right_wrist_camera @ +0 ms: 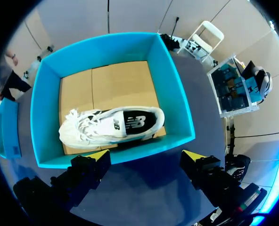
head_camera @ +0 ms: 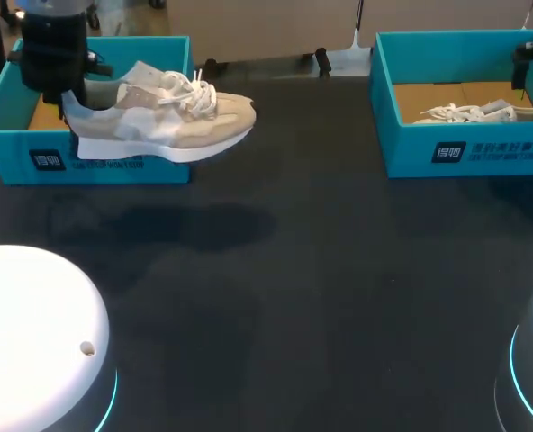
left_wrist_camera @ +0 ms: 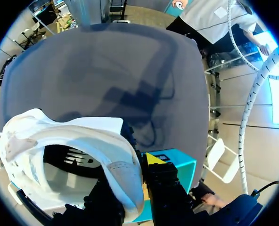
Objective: Take the shoe out of the shoebox, open the shoe tongue, remove and reinsert the insole, then place the shoe into the shoebox
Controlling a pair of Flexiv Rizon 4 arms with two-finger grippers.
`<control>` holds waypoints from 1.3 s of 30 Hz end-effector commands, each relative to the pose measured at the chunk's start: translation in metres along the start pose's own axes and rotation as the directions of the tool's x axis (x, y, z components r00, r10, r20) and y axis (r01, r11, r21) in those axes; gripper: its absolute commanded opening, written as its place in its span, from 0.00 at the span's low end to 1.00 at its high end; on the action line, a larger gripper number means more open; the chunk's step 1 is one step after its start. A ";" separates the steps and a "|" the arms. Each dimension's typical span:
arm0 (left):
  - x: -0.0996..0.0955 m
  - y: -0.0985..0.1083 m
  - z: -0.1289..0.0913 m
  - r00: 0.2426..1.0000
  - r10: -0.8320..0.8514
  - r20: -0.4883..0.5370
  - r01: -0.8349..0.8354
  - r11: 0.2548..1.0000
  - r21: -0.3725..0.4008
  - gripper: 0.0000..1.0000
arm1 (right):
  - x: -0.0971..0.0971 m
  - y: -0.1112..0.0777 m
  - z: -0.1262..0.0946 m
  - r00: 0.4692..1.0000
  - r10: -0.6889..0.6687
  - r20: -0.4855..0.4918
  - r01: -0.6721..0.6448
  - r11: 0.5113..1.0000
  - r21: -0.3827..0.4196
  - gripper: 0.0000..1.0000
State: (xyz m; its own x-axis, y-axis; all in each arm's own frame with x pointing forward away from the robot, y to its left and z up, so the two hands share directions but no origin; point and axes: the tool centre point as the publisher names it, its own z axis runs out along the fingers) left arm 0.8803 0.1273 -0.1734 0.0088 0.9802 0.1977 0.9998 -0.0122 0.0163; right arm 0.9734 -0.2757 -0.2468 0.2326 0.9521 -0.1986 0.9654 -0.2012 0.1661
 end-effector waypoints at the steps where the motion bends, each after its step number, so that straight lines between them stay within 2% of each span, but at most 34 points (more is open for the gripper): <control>1: 0.002 -0.001 -0.001 1.000 0.001 0.001 -0.001 1.000 -0.004 0.00 | 0.000 -0.001 0.000 1.000 0.000 -0.001 0.000 1.000 -0.002 1.00; 5: 0.002 -0.001 -0.001 1.000 0.001 0.001 -0.001 1.000 -0.004 0.00 | 0.000 -0.001 0.000 1.000 0.000 -0.001 0.000 1.000 -0.002 1.00; 11: -0.019 -0.037 -0.014 0.995 -0.085 -0.060 0.081 0.994 -0.070 0.00 | 0.000 -0.001 0.000 1.000 0.000 -0.001 0.000 1.000 -0.002 1.00; 15: -0.030 -0.057 -0.022 0.993 -0.115 -0.028 0.114 0.993 -0.034 0.00 | 0.000 -0.001 0.000 1.000 0.000 -0.001 0.000 1.000 -0.002 1.00; 16: -0.034 -0.062 -0.023 0.992 -0.117 -0.046 0.114 0.992 -0.055 0.00 | 0.000 -0.001 0.000 1.000 0.000 -0.001 0.000 1.000 -0.002 1.00; 18: -0.040 -0.073 -0.025 0.994 -0.105 -0.027 0.104 0.994 -0.042 0.00 | 0.000 -0.001 0.000 1.000 0.000 -0.001 0.000 1.000 -0.002 1.00; 20: -0.047 -0.079 -0.025 0.991 -0.126 -0.045 0.124 0.991 -0.052 0.00 | 0.000 -0.001 0.000 1.000 0.000 -0.001 0.000 1.000 -0.002 1.00; 22: -0.057 -0.084 -0.023 0.994 -0.103 -0.034 0.102 0.994 -0.024 0.00 | 0.000 -0.001 0.000 1.000 0.000 -0.001 0.000 1.000 -0.002 1.00; 26: -0.074 -0.098 -0.023 0.991 -0.118 -0.058 0.114 0.992 -0.056 0.00 | 0.000 -0.001 0.000 1.000 0.000 -0.001 0.000 1.000 -0.002 1.00; 34: -0.106 -0.121 -0.018 0.997 -0.083 -0.002 0.083 0.995 -0.047 0.00 | 0.000 -0.001 0.000 1.000 0.000 -0.001 0.000 1.000 -0.002 1.00; 39: -0.124 -0.135 -0.014 0.997 -0.077 -0.001 0.077 0.995 -0.060 0.00 | 0.000 -0.001 0.000 1.000 0.000 -0.001 0.000 1.000 -0.002 1.00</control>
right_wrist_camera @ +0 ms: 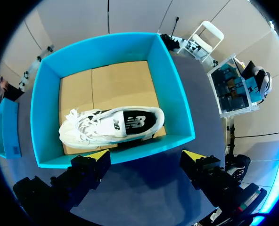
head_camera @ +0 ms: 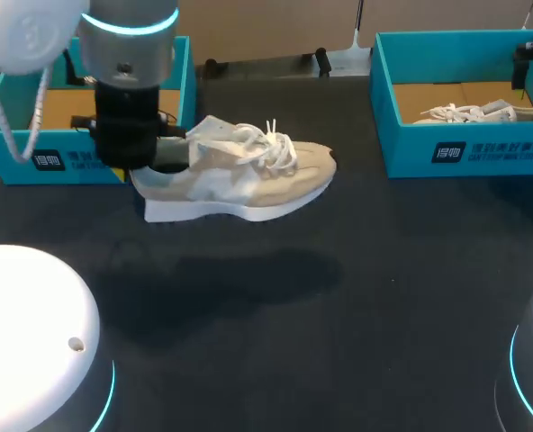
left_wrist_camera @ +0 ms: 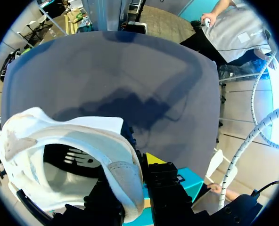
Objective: Take the shoe out of the shoebox, open the shoe tongue, remove and reinsert the insole, then place the shoe into the shoebox
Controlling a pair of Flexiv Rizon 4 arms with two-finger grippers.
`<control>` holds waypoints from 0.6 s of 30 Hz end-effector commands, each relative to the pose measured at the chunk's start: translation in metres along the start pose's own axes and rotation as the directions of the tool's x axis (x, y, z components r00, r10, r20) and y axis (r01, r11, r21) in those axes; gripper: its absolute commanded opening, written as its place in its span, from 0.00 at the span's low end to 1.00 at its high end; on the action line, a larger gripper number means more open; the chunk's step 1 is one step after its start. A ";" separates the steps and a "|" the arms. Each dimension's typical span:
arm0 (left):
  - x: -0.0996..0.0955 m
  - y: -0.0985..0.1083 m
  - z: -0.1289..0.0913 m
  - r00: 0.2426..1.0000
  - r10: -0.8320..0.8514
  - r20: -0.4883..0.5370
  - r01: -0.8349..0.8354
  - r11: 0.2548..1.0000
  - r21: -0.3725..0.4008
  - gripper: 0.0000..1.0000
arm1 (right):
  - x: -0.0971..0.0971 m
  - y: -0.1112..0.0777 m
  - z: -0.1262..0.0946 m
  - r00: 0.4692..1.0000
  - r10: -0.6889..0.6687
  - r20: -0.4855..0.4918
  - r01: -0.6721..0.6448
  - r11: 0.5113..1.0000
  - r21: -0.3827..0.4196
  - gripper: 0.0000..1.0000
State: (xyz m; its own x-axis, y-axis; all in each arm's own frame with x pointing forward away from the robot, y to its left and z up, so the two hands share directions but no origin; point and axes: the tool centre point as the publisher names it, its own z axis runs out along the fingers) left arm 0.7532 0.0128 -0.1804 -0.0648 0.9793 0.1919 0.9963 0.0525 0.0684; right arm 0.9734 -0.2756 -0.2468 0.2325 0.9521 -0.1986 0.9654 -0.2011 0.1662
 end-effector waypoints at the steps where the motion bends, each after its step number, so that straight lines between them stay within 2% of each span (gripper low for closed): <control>1: -0.010 -0.013 0.004 1.000 0.000 -0.006 0.000 1.000 -0.008 0.00 | 0.000 -0.001 0.000 1.000 0.000 -0.001 0.000 1.000 -0.002 1.00; 18: -0.011 -0.015 0.003 1.000 0.007 0.000 -0.007 1.000 -0.008 0.00 | 0.000 -0.001 0.000 1.000 0.000 -0.001 0.000 1.000 -0.002 1.00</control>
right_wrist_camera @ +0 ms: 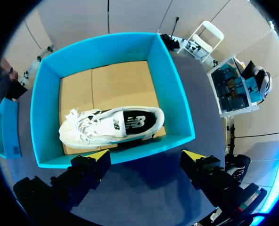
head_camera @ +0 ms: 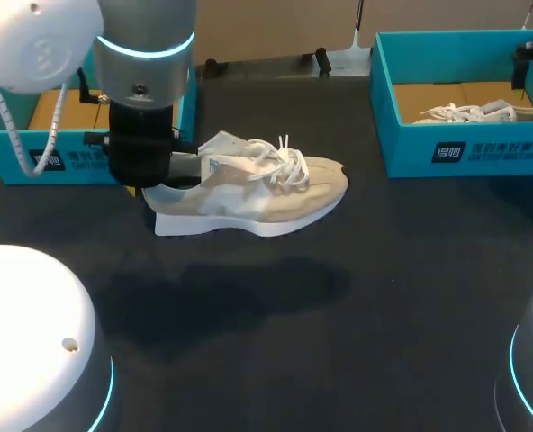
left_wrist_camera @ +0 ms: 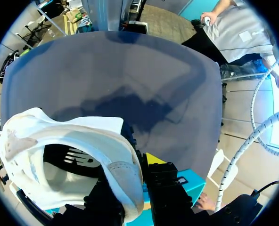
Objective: Take the shoe out of the shoebox, open the shoe tongue, remove and reinsert the insole, then place the shoe into the shoebox
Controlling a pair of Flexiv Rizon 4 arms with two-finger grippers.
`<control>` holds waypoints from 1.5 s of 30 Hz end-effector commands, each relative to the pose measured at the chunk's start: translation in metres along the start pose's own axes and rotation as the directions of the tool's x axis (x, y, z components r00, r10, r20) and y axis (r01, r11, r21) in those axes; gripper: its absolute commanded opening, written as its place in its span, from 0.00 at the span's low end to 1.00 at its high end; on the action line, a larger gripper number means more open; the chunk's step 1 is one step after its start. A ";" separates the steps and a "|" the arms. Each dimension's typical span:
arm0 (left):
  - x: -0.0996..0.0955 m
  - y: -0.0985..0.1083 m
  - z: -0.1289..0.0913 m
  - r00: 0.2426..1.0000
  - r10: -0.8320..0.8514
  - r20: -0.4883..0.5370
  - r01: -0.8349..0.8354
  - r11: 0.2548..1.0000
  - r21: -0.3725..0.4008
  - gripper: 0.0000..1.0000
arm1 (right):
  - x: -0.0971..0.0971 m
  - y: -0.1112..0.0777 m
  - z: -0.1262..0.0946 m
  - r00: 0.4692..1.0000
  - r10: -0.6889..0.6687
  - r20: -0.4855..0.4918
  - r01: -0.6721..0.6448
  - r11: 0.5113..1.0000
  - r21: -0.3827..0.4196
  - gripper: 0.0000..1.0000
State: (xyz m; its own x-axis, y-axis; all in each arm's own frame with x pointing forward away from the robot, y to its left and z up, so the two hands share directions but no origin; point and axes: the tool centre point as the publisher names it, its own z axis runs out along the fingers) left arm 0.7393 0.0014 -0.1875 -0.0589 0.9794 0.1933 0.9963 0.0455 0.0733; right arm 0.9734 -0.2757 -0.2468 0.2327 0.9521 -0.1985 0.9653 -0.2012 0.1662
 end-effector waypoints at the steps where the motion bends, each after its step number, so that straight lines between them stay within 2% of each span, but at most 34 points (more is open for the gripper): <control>1: 0.001 0.000 -0.001 1.000 0.001 0.001 -0.001 1.000 -0.001 0.00 | 0.000 -0.001 0.000 1.000 0.000 -0.001 0.000 1.000 -0.002 1.00; 16: 0.001 0.000 -0.001 1.000 0.001 0.001 -0.001 1.000 -0.001 0.00 | 0.000 -0.001 0.000 1.000 0.000 -0.001 0.000 1.000 -0.002 1.00; 23: -0.033 -0.026 -0.006 1.000 -0.004 0.011 0.004 1.000 -0.006 0.00 | 0.000 -0.001 0.000 1.000 0.000 -0.001 0.000 1.000 -0.002 1.00; 29: -0.051 -0.038 -0.002 1.000 -0.010 0.021 0.010 1.000 0.009 0.00 | 0.000 -0.001 0.000 1.000 0.000 -0.001 0.000 1.000 -0.002 1.00; 38: -0.072 -0.044 0.002 1.000 -0.027 0.004 0.027 1.000 0.010 0.00 | 0.000 -0.001 0.000 1.000 0.000 -0.001 0.000 1.000 -0.002 1.00; 45: -0.072 -0.044 0.002 1.000 -0.027 0.004 0.027 1.000 0.010 0.00 | 0.000 -0.001 0.000 1.000 0.000 -0.001 0.000 1.000 -0.002 1.00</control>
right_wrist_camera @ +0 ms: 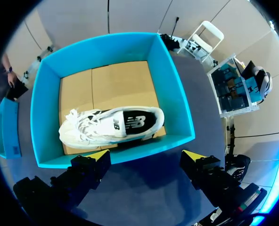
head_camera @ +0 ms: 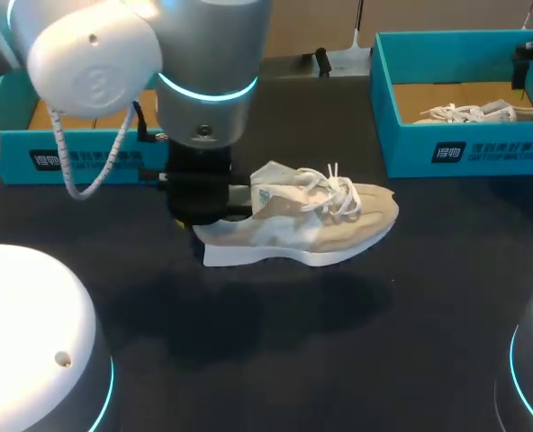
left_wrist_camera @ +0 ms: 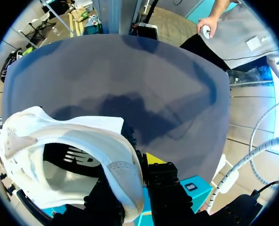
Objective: Take the shoe out of the shoebox, open the shoe tongue, remove and reinsert the insole, then place the shoe into the shoebox
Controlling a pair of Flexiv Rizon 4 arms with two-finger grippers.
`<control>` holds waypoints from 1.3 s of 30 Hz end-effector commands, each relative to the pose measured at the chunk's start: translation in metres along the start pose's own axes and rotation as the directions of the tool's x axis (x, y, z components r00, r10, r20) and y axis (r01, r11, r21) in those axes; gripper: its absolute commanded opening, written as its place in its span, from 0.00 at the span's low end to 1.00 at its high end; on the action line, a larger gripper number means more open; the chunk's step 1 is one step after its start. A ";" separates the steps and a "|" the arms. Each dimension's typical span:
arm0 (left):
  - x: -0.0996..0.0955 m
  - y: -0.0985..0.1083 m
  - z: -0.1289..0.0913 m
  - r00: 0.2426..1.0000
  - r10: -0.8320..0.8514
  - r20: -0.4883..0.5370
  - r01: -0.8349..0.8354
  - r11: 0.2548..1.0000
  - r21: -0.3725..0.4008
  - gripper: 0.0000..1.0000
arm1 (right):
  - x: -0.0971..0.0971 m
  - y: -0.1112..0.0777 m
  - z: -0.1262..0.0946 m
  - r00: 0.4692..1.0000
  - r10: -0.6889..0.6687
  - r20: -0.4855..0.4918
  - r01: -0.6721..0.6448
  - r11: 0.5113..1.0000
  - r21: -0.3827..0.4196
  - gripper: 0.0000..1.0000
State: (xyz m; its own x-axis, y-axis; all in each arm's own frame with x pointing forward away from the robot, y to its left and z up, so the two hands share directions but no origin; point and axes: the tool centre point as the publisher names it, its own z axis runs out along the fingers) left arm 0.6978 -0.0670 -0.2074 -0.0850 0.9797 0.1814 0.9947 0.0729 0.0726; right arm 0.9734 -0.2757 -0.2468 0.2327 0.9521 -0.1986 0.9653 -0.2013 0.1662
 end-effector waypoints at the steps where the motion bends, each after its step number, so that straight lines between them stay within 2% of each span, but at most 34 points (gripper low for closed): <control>1: -0.003 0.002 -0.002 1.000 -0.001 -0.006 0.001 1.000 0.004 0.00 | 0.000 -0.001 0.000 1.000 0.000 -0.001 0.000 1.000 -0.002 1.00; 11: -0.003 0.002 -0.002 1.000 -0.001 -0.006 0.001 1.000 0.004 0.00 | 0.000 -0.001 0.000 1.000 0.000 -0.001 0.000 1.000 -0.002 1.00; 12: -0.006 0.002 0.003 1.000 0.014 0.003 -0.014 1.000 0.013 0.00 | 0.000 -0.001 0.000 1.000 0.000 -0.001 0.000 1.000 -0.002 1.00; 14: -0.010 0.003 0.011 1.000 0.007 -0.017 -0.008 1.000 -0.020 0.00 | 0.000 -0.001 0.000 1.000 0.000 -0.001 0.000 1.000 -0.002 1.00; 16: -0.013 0.004 0.015 1.000 0.018 -0.003 -0.018 1.000 0.005 0.00 | 0.000 -0.001 0.000 1.000 0.000 -0.001 0.000 1.000 -0.002 1.00; 20: -0.013 0.006 0.024 1.000 0.027 -0.014 -0.028 0.999 -0.027 0.00 | 0.000 -0.001 0.000 1.000 0.000 -0.001 0.000 1.000 -0.002 1.00; 25: -0.014 0.007 0.043 0.999 -0.001 -0.049 -0.002 0.998 -0.060 0.00 | 0.000 -0.001 0.000 1.000 0.000 -0.001 0.000 1.000 -0.002 1.00; 29: -0.014 0.010 0.062 0.999 -0.006 -0.053 0.004 0.999 -0.041 0.00 | 0.000 -0.001 0.000 1.000 0.000 -0.001 0.000 1.000 -0.002 1.00; 33: -0.019 0.012 0.081 0.999 -0.018 -0.049 0.015 0.998 -0.066 0.00 | 0.000 -0.001 0.000 1.000 0.000 -0.001 0.000 1.000 -0.002 1.00; 39: -0.033 0.017 0.109 0.999 -0.012 -0.042 0.010 0.999 -0.052 0.00 | 0.000 -0.001 0.000 1.000 0.000 -0.001 0.000 1.000 -0.002 1.00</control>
State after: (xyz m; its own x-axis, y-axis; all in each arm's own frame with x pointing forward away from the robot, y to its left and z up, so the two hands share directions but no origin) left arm 0.7174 -0.0726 -0.3006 -0.0991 0.9696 0.2236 0.9878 0.0687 0.1401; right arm 0.9734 -0.2757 -0.2468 0.2327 0.9521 -0.1985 0.9653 -0.2013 0.1662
